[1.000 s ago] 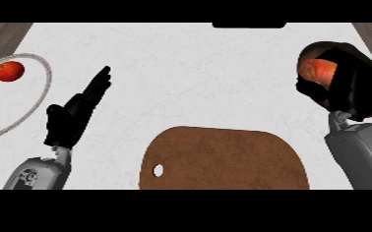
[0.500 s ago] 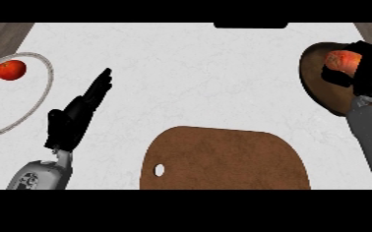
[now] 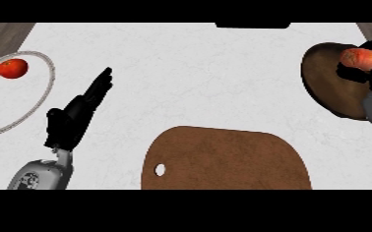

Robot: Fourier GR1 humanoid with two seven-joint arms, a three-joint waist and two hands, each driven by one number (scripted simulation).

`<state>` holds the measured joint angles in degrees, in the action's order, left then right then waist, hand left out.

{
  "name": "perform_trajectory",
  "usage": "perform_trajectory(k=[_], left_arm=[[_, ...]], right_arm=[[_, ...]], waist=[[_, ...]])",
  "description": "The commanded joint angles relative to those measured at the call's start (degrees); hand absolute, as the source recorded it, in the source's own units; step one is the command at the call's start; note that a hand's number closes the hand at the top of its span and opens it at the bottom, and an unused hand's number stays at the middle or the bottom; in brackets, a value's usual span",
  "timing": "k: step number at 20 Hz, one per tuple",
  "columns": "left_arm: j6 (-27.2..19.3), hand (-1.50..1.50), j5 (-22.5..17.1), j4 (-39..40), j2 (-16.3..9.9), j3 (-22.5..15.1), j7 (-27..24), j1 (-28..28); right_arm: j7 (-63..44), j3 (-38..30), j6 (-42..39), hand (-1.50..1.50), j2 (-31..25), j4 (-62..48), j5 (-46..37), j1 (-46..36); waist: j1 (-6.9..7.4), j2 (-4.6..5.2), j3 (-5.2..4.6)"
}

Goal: Pick the squash from the cutting board and place it in the pan

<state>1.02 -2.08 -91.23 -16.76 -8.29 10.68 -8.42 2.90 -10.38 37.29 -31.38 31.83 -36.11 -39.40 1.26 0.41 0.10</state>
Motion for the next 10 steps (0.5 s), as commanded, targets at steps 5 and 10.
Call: perform_trajectory(k=[5,10], left_arm=[[-0.6,0.0,0.31,-2.25,1.56,-0.55,3.66,-3.32],[0.41,0.0,1.01,1.45,1.78,-0.31,0.74,-4.17]], right_arm=[[-1.96,-4.09,-13.07,-1.5,-4.93,-15.57,3.0,-2.74],[4.85,-9.12,-12.27,-1.5,-4.09,-17.73,7.46,-5.55]], waist=[[1.33,0.75,0.19],[1.67,1.09,0.24]])
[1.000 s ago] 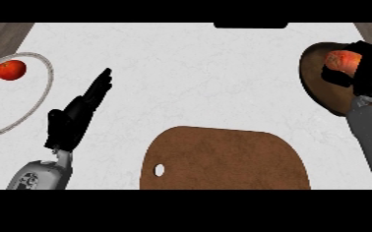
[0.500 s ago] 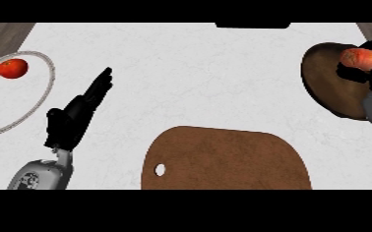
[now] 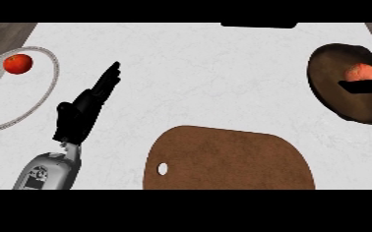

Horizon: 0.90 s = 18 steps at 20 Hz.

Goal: Pick the squash from the cutting board and place it in the pan

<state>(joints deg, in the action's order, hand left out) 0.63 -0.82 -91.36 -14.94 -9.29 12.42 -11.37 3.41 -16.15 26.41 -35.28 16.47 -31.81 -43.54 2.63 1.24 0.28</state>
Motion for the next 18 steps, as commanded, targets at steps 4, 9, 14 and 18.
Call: perform_trajectory(k=[4,9,14,18], left_arm=[[1.9,0.0,-1.43,-0.26,-0.87,1.24,-1.07,0.74],[-1.07,0.0,1.38,0.03,0.96,0.15,0.47,-0.77],[0.78,0.0,0.67,0.75,0.04,0.98,-1.15,0.37],[1.63,0.0,-0.18,0.87,-0.83,2.88,-1.29,0.98]], right_arm=[[11.32,-9.94,-1.34,-1.5,0.11,-0.12,10.07,-1.67],[19.63,-18.11,-4.95,-1.5,0.34,0.67,18.82,-0.83],[25.8,-22.46,-15.99,-1.5,-2.57,-2.23,23.84,2.43],[32.44,-23.41,-26.31,-1.5,-5.05,-3.03,25.73,9.29]], waist=[[0.45,0.18,0.15],[-0.53,-0.04,0.15],[-0.5,-0.15,0.06],[-1.46,-0.57,-0.03]])
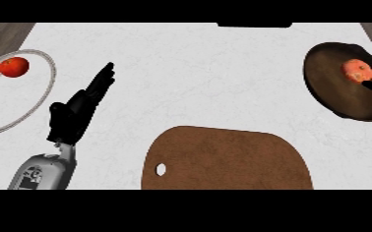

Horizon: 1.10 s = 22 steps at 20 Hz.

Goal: Pick the squash from the cutting board and place it in the pan

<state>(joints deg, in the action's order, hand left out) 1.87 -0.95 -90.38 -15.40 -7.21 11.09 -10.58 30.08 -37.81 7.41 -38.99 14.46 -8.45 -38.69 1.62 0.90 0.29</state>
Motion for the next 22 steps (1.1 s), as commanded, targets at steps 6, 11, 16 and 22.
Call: perform_trajectory(k=[6,11,16,22], left_arm=[[-0.07,0.0,1.38,-0.92,2.05,-0.62,-0.43,3.55],[0.77,0.0,2.07,-1.28,1.97,1.35,1.65,1.01],[3.85,0.0,0.13,-3.35,0.57,4.5,1.09,4.05],[3.36,0.0,3.53,-3.11,2.37,3.76,0.58,5.14]], right_arm=[[15.12,-1.93,-9.13,-1.5,-0.4,0.11,3.96,9.26],[19.8,-1.18,-10.47,-1.5,3.38,1.41,6.49,12.91],[22.65,0.07,-12.96,-1.5,3.91,4.27,8.61,18.78],[19.19,3.07,-10.33,-1.5,11.15,19.52,12.25,27.69]], waist=[[-0.77,-0.57,-0.15],[-1.18,-0.71,-0.2],[-1.3,-0.8,-0.23],[-1.91,-1.05,-0.34]])
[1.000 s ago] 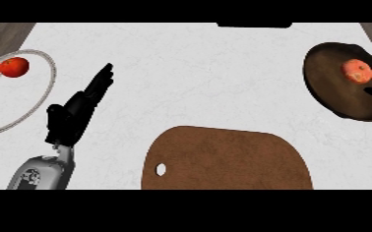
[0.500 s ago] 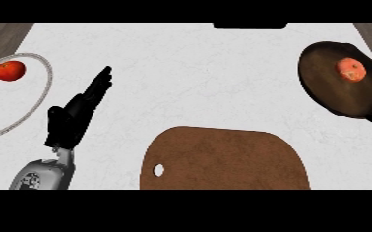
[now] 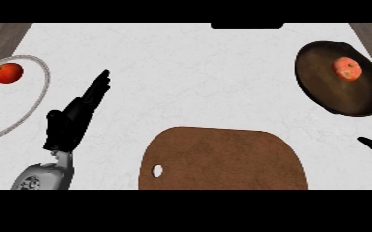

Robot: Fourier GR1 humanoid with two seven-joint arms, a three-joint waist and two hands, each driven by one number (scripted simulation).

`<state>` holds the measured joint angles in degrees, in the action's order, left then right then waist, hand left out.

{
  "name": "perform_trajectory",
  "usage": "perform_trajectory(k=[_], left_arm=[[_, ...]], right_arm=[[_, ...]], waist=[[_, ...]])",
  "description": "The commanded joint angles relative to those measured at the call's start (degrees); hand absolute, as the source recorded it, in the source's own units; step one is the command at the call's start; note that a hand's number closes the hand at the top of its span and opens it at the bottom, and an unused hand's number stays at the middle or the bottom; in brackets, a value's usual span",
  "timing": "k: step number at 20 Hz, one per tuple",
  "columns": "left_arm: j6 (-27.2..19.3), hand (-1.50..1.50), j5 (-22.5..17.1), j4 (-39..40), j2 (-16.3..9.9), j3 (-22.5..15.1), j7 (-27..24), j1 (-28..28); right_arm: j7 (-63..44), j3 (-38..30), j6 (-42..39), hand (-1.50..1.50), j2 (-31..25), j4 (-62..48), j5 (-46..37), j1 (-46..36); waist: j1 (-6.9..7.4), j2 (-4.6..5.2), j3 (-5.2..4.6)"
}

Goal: Pick the squash from the cutting board and place it in the pan

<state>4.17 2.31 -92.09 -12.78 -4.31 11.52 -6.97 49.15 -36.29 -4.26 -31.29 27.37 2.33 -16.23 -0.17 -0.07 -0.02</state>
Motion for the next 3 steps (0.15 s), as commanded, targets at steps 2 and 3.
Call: perform_trajectory(k=[2,3], left_arm=[[1.61,0.0,-0.18,-0.65,0.69,1.81,1.31,-0.65],[0.92,0.0,0.37,-3.49,1.13,1.46,2.03,1.15]], right_arm=[[-3.35,2.34,1.85,-1.5,4.82,11.23,3.36,7.14],[1.46,1.63,2.53,-1.5,2.76,4.64,2.46,5.69]], waist=[[-0.13,-0.04,-0.02],[0.23,0.05,0.04]])
